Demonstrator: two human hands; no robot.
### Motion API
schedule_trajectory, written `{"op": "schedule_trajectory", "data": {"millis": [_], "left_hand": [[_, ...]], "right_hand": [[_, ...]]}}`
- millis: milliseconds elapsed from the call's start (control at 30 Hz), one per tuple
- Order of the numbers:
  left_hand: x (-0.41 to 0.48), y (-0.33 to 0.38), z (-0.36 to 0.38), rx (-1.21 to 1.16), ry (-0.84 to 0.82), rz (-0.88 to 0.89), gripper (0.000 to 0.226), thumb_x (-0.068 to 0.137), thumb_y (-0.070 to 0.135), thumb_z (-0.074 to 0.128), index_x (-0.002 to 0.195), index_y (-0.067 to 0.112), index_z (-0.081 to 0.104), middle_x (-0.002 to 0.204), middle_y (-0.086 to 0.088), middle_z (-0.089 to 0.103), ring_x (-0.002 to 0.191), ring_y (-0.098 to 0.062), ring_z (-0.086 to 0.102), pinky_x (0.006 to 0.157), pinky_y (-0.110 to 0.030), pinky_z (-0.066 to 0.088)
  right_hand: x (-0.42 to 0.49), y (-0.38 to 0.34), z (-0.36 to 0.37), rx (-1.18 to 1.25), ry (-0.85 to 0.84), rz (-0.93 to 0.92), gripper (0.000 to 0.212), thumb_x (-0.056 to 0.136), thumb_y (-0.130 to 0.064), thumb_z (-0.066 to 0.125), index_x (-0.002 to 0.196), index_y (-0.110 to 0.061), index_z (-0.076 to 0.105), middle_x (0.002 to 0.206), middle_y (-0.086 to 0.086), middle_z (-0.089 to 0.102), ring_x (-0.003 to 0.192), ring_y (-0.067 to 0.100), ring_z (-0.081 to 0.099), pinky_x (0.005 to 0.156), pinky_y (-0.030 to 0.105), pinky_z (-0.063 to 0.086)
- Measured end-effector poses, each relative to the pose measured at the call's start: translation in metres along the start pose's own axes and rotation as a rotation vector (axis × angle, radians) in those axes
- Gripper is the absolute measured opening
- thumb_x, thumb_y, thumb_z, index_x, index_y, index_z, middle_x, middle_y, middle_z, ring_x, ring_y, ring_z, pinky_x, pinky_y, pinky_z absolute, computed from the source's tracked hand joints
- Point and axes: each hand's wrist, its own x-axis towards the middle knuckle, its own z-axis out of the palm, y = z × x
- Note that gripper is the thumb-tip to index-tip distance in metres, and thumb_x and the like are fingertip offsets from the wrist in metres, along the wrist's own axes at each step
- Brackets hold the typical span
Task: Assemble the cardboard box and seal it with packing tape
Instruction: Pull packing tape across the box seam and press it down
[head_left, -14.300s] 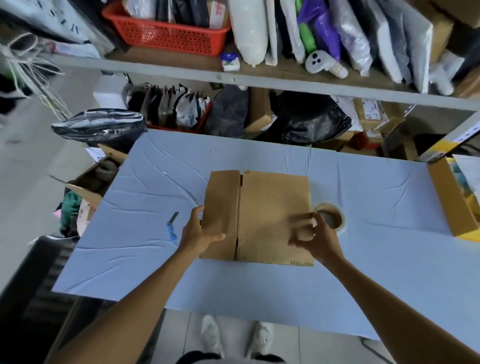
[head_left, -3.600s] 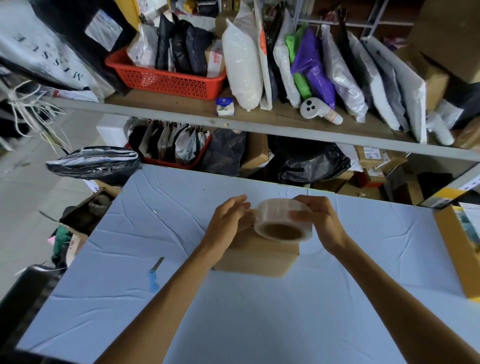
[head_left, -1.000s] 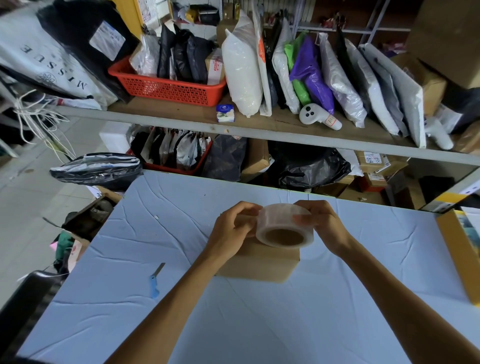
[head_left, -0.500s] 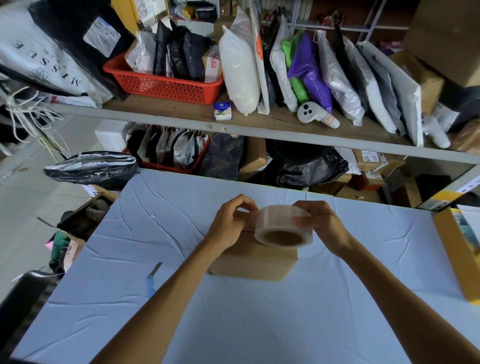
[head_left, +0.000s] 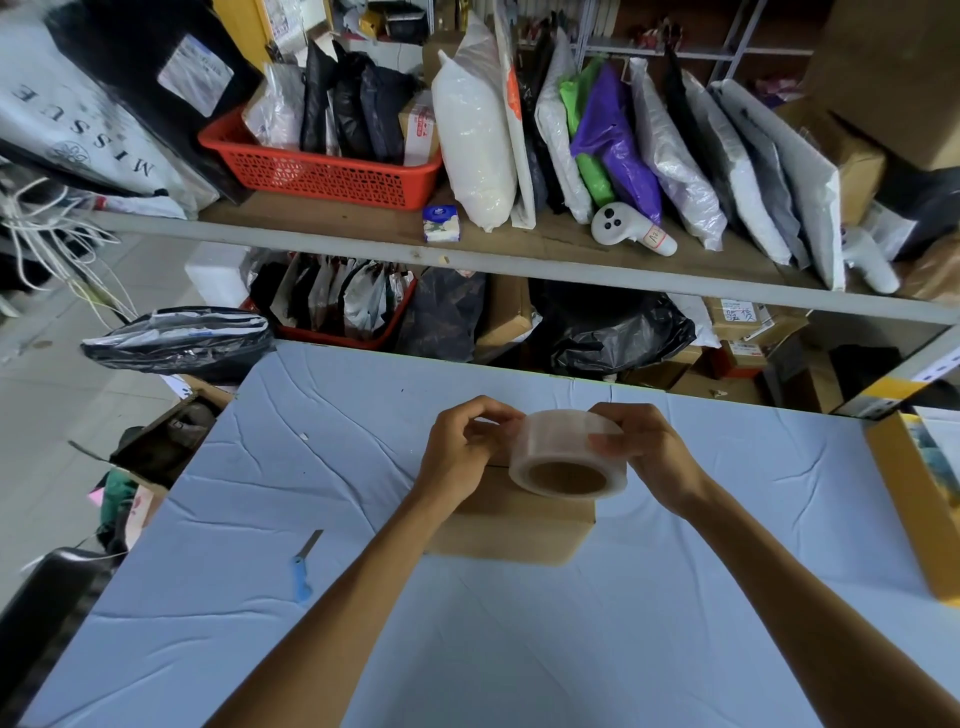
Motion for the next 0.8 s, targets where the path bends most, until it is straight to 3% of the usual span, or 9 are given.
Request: {"op": "schedule_trajectory", "data": {"millis": [100, 200, 333, 633, 800], "left_hand": [[-0.008, 0.002, 0.001, 0.059, 0.089, 0.071, 0.012, 0.087, 0.011, 0.064, 0.09, 0.02, 0.072, 0.092, 0.01, 0.072, 0.086, -0.007, 0.066, 0.071, -0.012, 0.052], [-0.013, 0.002, 0.004, 0.078, 0.132, 0.111, 0.009, 0.087, 0.014, 0.065, 0.088, 0.022, 0.071, 0.088, 0.015, 0.071, 0.084, -0.005, 0.066, 0.069, -0.009, 0.051], [-0.014, 0.002, 0.005, 0.077, 0.142, 0.125, 0.01, 0.087, 0.018, 0.066, 0.084, 0.027, 0.068, 0.085, 0.019, 0.068, 0.083, -0.004, 0.065, 0.066, -0.007, 0.049], [-0.013, -0.005, 0.01, 0.082, 0.179, 0.101, 0.019, 0.088, 0.02, 0.064, 0.079, 0.037, 0.063, 0.085, 0.026, 0.067, 0.086, -0.005, 0.066, 0.075, -0.027, 0.057], [0.004, -0.009, 0.002, 0.09, -0.014, 0.018, 0.017, 0.091, 0.015, 0.059, 0.084, 0.03, 0.063, 0.091, 0.015, 0.067, 0.093, -0.014, 0.064, 0.084, -0.042, 0.057]], "right_hand": [[0.001, 0.002, 0.0, 0.015, 0.01, 0.004, 0.008, 0.067, -0.017, 0.062, 0.06, -0.016, 0.065, 0.061, 0.002, 0.054, 0.061, 0.021, 0.049, 0.057, 0.029, 0.035], [0.002, 0.004, -0.002, 0.018, 0.022, 0.001, 0.015, 0.063, -0.023, 0.065, 0.065, -0.007, 0.064, 0.065, 0.01, 0.053, 0.064, 0.026, 0.049, 0.059, 0.033, 0.034], [0.002, 0.005, -0.002, 0.022, 0.019, -0.001, 0.009, 0.067, -0.016, 0.061, 0.068, -0.009, 0.067, 0.066, 0.01, 0.055, 0.066, 0.027, 0.051, 0.06, 0.033, 0.035], [0.001, 0.0, 0.0, 0.027, 0.015, -0.005, 0.015, 0.069, -0.015, 0.058, 0.062, -0.021, 0.07, 0.06, -0.002, 0.059, 0.06, 0.016, 0.055, 0.057, 0.026, 0.038], [0.002, 0.0, 0.0, 0.026, -0.018, 0.008, 0.012, 0.067, -0.013, 0.059, 0.059, -0.019, 0.066, 0.059, -0.001, 0.056, 0.058, 0.016, 0.051, 0.056, 0.028, 0.035]]}}
